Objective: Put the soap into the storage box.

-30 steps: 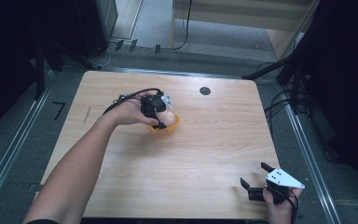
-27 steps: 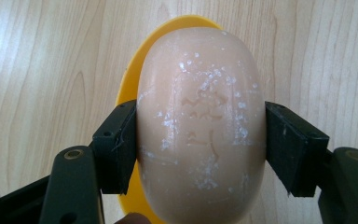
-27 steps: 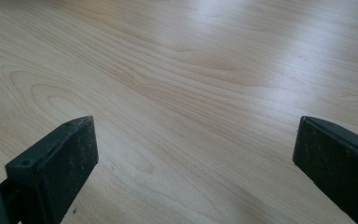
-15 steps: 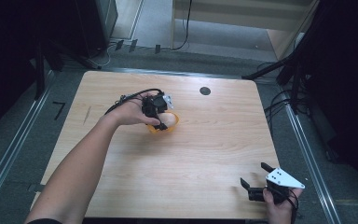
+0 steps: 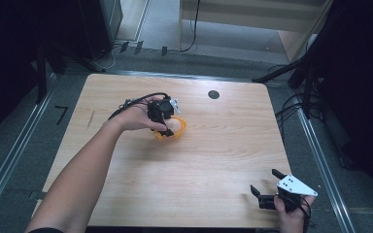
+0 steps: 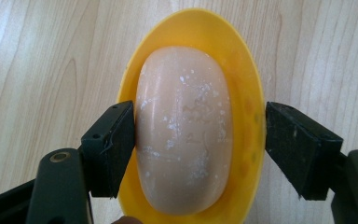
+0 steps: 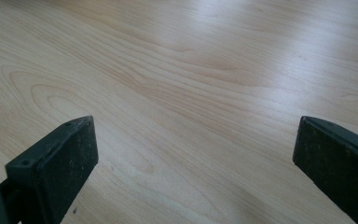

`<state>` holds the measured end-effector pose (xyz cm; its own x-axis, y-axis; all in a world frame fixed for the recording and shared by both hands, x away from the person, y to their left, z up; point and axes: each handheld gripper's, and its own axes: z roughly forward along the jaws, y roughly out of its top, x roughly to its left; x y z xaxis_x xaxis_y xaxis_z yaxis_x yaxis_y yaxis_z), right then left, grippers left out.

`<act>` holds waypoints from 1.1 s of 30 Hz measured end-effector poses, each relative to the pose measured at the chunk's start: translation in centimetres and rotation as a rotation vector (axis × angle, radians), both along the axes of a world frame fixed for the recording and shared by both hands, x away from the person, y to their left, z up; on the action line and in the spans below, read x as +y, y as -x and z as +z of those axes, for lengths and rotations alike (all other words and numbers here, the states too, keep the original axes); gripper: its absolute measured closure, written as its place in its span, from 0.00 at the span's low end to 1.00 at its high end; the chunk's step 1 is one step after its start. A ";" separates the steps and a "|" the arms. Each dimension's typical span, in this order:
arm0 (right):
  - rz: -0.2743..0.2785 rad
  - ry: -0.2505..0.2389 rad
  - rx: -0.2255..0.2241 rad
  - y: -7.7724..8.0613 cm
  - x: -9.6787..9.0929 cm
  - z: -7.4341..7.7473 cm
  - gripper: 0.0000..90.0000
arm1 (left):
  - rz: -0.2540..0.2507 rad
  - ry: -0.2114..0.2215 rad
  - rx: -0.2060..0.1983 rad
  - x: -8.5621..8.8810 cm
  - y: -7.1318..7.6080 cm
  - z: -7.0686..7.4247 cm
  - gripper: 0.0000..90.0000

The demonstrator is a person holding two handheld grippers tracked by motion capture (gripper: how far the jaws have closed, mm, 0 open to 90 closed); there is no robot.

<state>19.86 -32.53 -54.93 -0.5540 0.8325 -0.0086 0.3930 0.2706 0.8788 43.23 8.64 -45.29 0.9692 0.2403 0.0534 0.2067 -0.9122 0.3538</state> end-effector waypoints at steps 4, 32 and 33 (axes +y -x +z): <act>-0.001 -0.001 0.000 0.0 0.0 0.0 0.00 | 0.008 0.023 -0.010 0.2 0.1 0.4 0.33; -0.001 0.007 0.004 0.0 0.1 0.0 0.00 | 0.005 -0.008 -0.012 1.3 2.8 1.3 0.17; 0.000 0.007 0.004 0.0 0.1 0.0 0.00 | 0.012 -0.008 -0.010 1.3 2.9 1.3 0.15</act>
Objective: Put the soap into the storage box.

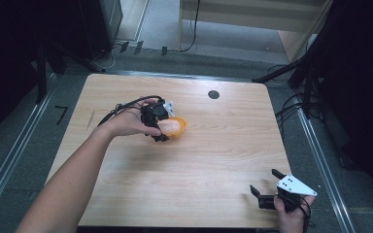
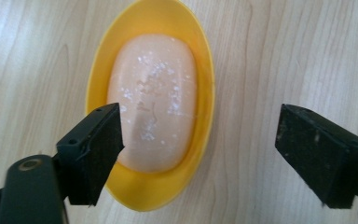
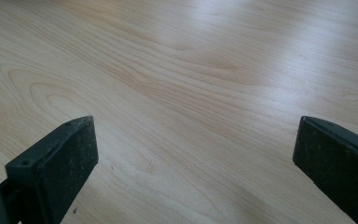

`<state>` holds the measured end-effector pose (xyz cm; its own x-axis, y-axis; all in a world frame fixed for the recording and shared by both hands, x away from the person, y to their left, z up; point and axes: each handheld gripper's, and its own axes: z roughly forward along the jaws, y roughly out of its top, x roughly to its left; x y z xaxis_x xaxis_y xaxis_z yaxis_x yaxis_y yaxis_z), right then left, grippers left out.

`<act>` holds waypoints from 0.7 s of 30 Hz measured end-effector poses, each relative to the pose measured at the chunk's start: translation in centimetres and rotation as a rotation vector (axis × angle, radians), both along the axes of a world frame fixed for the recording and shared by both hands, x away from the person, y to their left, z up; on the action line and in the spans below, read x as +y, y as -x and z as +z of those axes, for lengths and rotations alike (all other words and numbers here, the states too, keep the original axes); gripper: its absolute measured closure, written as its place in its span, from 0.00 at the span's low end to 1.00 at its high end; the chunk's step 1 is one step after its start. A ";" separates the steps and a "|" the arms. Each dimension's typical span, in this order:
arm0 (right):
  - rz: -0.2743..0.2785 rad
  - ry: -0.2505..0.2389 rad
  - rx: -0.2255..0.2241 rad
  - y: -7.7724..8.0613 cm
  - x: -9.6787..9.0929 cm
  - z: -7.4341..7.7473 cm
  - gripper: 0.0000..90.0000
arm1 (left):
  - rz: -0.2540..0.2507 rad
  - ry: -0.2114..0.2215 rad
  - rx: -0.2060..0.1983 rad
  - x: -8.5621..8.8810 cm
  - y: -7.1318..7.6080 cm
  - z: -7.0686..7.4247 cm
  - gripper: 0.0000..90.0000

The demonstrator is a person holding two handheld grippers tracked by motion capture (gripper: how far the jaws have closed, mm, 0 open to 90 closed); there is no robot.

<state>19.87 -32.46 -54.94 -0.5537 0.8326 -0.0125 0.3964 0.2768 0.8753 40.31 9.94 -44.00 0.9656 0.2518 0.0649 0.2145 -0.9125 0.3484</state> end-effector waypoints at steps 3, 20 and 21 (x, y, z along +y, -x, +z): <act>0.000 -0.001 0.000 0.0 0.0 0.0 0.00 | 0.001 -0.018 0.009 -0.1 0.3 -0.1 0.10; 0.003 0.004 -0.001 0.0 0.0 0.0 0.00 | 0.075 0.001 -0.025 1.5 2.2 -0.4 0.00; 0.002 0.003 -0.003 0.0 0.0 0.0 0.00 | 0.068 0.017 -0.025 1.6 2.3 -0.3 0.00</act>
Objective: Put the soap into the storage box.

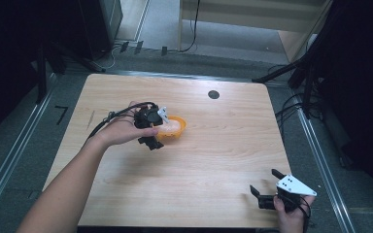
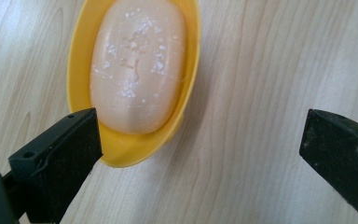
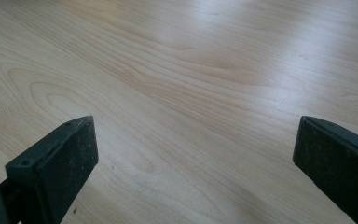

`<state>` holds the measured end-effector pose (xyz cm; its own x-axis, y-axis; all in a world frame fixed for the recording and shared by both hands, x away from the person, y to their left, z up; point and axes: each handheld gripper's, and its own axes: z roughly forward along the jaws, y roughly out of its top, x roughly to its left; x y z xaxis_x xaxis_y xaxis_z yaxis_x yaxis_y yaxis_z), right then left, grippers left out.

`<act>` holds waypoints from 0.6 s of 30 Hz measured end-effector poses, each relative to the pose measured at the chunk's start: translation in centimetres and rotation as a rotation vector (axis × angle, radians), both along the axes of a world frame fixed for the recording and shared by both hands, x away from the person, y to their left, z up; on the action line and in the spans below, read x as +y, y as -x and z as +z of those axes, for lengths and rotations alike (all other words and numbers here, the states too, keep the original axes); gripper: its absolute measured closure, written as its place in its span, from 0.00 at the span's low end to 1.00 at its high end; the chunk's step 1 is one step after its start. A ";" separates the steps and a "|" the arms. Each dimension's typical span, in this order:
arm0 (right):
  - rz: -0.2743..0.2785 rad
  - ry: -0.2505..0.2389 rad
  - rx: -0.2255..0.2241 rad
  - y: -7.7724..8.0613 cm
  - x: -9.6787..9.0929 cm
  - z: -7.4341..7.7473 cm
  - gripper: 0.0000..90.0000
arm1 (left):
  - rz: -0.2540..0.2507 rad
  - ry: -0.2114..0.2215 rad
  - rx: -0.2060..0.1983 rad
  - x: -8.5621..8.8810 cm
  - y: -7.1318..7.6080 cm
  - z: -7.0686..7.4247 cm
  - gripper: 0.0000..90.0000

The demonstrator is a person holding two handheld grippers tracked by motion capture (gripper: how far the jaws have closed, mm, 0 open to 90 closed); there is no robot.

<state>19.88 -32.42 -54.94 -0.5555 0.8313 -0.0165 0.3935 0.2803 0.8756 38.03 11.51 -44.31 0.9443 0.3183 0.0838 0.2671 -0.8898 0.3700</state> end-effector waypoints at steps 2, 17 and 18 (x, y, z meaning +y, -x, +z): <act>0.000 0.000 0.002 0.0 0.0 0.0 0.00 | 0.003 0.004 0.006 0.2 0.3 -0.1 0.00; 0.001 0.005 0.000 0.0 0.0 0.0 0.00 | 0.036 -0.033 -0.029 1.1 2.8 -0.7 0.00; 0.000 0.005 0.001 0.0 0.0 0.0 0.00 | 0.043 -0.021 -0.025 1.3 3.0 -0.7 0.00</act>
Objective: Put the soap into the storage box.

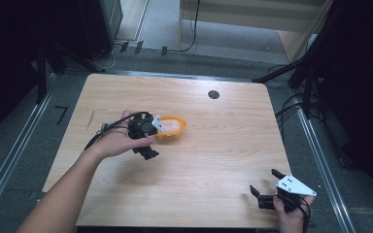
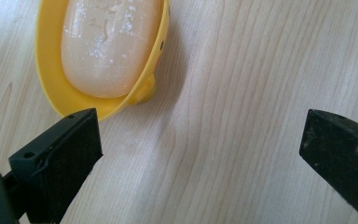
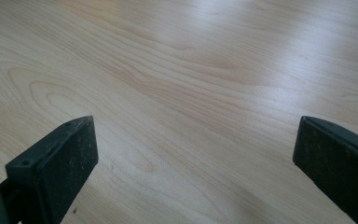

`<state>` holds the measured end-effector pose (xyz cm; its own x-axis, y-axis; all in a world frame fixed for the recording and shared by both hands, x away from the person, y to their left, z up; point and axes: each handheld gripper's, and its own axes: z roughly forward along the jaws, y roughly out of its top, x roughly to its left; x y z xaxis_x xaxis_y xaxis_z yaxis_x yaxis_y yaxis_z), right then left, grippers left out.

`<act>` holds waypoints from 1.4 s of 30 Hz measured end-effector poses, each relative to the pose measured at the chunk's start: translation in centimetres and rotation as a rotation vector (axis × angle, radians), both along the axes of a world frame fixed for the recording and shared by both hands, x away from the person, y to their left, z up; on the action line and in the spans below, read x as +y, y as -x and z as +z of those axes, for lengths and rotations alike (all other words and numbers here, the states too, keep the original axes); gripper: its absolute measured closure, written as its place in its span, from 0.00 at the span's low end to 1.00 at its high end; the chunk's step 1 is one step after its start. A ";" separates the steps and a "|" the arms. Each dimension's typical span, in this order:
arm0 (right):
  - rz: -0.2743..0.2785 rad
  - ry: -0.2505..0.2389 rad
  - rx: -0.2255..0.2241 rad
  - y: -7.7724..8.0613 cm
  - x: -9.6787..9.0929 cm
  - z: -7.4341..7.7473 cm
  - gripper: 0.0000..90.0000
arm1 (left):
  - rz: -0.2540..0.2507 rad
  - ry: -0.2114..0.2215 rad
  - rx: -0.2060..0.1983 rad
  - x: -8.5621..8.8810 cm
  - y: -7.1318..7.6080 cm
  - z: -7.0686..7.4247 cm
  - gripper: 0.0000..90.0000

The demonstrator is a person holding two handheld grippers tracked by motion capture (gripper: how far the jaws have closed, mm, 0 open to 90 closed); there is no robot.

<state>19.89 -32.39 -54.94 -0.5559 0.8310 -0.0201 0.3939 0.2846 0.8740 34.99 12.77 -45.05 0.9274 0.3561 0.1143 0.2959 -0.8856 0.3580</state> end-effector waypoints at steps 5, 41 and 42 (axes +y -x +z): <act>-0.002 0.001 0.001 0.0 0.0 0.0 0.00 | 0.007 -0.005 -0.010 0.7 1.0 -0.5 0.00; -0.008 0.015 0.010 0.0 0.1 0.0 0.00 | 0.176 0.179 -0.124 9.4 8.7 -1.2 0.00; -0.008 0.016 0.008 -0.1 0.1 0.0 0.00 | 0.180 0.185 -0.129 9.8 9.0 -1.2 0.00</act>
